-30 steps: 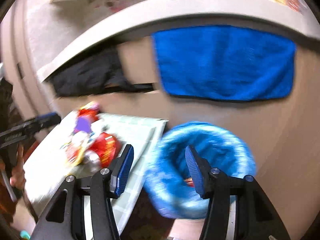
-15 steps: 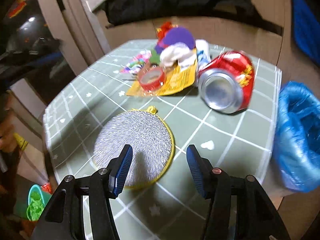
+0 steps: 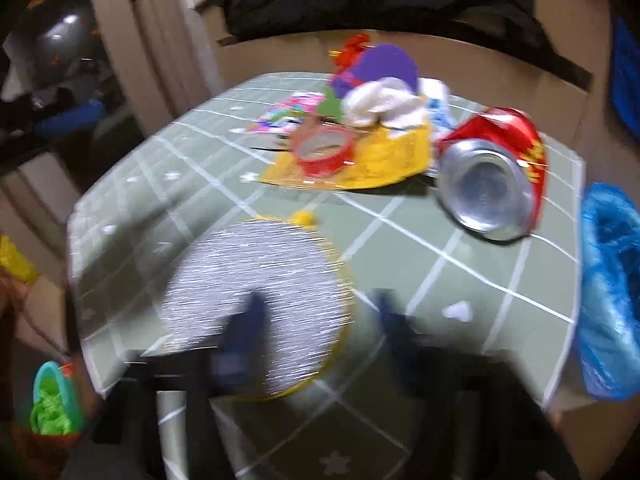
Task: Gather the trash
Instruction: 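Grasp the silver round scrubber pad by its yellow rim with the right tool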
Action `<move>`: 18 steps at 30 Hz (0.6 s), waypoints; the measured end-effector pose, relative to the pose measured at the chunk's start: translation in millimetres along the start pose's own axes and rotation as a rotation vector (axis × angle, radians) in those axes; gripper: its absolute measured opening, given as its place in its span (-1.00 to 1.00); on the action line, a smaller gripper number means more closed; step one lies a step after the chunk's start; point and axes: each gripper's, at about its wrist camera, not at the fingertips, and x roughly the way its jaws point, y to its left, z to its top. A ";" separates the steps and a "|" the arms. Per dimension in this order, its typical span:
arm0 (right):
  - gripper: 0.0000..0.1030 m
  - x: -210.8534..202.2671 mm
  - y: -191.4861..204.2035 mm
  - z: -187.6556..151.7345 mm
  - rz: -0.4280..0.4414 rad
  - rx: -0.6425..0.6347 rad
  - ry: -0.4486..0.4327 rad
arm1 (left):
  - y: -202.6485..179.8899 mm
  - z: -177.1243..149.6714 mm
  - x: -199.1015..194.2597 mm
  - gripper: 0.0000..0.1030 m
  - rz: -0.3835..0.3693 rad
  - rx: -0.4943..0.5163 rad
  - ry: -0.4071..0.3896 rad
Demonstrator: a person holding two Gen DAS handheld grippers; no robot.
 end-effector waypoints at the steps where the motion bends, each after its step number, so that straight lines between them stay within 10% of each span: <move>1: -0.67 -2.7 0.3 0.9 -0.016 0.006 -0.005 | -2.4 -1.5 -0.6 -0.04 0.003 0.001 0.000; 8: -0.83 -63.8 -10.0 13.8 -0.019 -0.040 -0.136 | -19.2 -2.0 7.9 -0.04 0.011 -0.033 -0.033; 14: -0.84 -129.6 -12.2 32.5 -0.267 -0.160 -0.275 | -34.6 -1.2 29.4 -0.04 0.004 -0.032 0.008; 18: -0.84 -123.9 -11.5 32.4 -0.224 -0.176 -0.282 | -39.2 -0.6 39.9 -0.04 0.007 -0.047 0.025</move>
